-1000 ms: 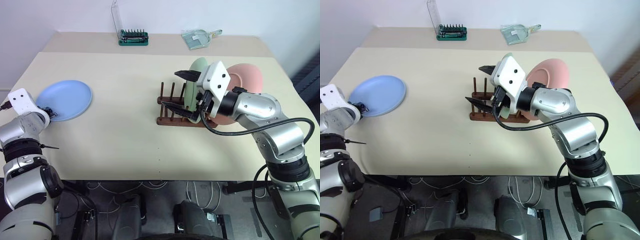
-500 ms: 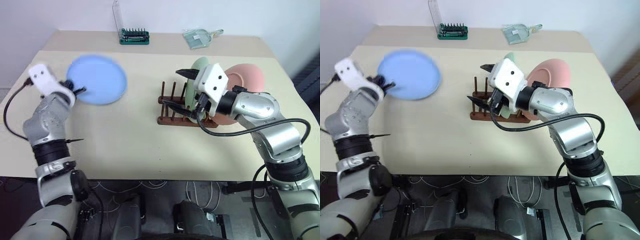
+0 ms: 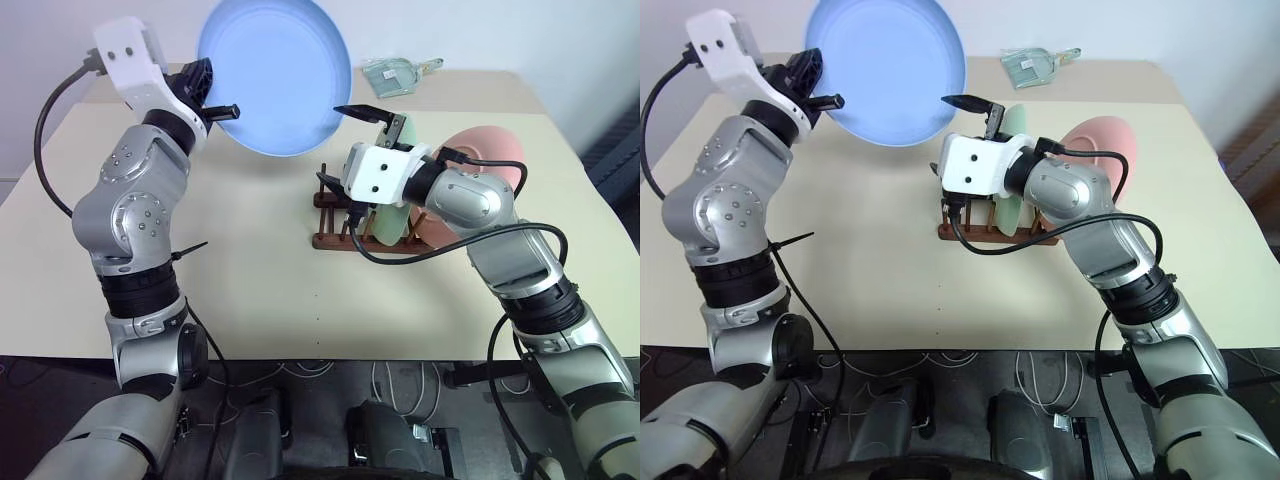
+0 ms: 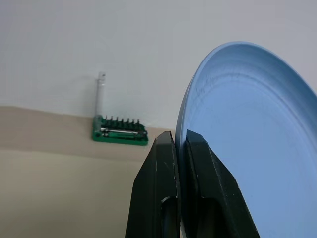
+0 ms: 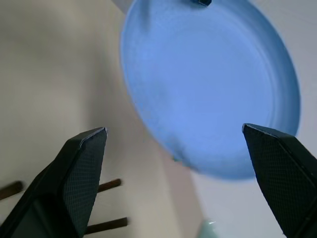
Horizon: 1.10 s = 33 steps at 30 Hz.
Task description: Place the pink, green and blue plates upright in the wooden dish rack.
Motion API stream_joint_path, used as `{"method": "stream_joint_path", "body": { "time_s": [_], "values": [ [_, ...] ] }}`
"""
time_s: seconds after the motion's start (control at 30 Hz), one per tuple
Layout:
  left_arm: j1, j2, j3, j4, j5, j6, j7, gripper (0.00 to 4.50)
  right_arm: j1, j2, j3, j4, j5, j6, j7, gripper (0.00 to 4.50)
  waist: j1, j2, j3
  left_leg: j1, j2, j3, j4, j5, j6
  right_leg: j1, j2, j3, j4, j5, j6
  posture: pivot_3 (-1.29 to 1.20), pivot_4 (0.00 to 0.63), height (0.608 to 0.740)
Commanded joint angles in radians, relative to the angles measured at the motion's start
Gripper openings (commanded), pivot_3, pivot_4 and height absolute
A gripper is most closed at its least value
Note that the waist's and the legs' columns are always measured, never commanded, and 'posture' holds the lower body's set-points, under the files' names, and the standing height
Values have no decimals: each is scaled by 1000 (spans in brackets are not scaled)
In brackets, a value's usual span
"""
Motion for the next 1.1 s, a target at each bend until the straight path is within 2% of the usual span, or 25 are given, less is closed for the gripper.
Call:
{"method": "stream_joint_path", "body": {
  "time_s": [0.03, 0.2, 0.3, 0.53, 0.7, 0.8, 0.93, 0.97, 1.03, 1.1],
  "values": [
    [-41, -18, -17, -68, -27, 11, 11, 36, -34, 18, -3, 13, -44, -60, -7, 4500, 0, 0, 0, 0, 0, 0, 0, 0, 0, 0, 0, 0, 0, 0, 0, 0, 150, 732],
    [-46, -38, -43, -98, -39, 36, 10, 36, -36, 32, -1, 53, -84, -105, 4, 4500, -2, 0, 0, 0, 0, 0, 0, 0, 0, 0, 0, 0, 0, 0, 0, 0, 150, 732],
    [-49, -43, -44, -105, -50, 40, 9, 0, -37, 43, -3, 67, -97, -120, 9, 3628, -3, 0, 0, 0, 0, 0, 0, 0, 0, 0, 1, 0, 0, 0, 0, 0, 150, 732],
    [-54, -45, -35, -104, -75, 49, 10, 0, -33, 53, -6, 84, -139, -145, 16, 55, -2, 0, 0, 0, 0, 0, 0, 0, 0, 0, 0, 0, 0, 0, 0, 0, 150, 732],
    [-58, -57, -17, -101, -93, 54, 13, 0, -35, 58, -14, 89, -152, -155, 23, 55, -1, 0, 0, 0, 0, 0, 0, 0, -1, 0, 1, 0, 0, 0, 0, 0, 150, 732],
    [-60, -78, 24, -93, -130, 37, 18, 991, -34, 61, -16, 89, -161, -162, 18, 0, -1, 0, 0, 0, 0, 0, 0, 0, -1, 0, 1, 0, 0, 0, 0, 0, 150, 732],
    [-85, -104, 113, -71, -186, -7, 64, 3048, -33, 65, -22, 86, -169, -169, 10, 0, -3, 0, 0, 0, 0, 0, 0, 0, -1, 0, 0, 0, 0, 0, 0, 0, 150, 732],
    [-91, -106, 130, -62, -193, -18, 80, 3693, -33, 66, -22, 86, -170, -169, 9, 0, -3, 0, 0, 0, 0, 0, 0, 0, -1, 0, 0, 0, 0, 0, 0, 0, 150, 732],
    [-103, -97, 177, -26, -190, -61, 111, 4471, -36, 70, -24, 87, -170, -172, 5, 0, -3, 0, 0, 0, 1, -1, 0, 1, -1, 0, 1, 0, 0, 0, 0, 0, 150, 732],
    [-106, -72, 222, 14, -176, -115, 133, 4471, -39, 74, -30, 84, -165, -172, 2, 0, -3, 0, 0, 0, 0, -1, 0, 1, -1, 0, 1, 0, 0, 0, 0, 0, 150, 732]
  ]
}}
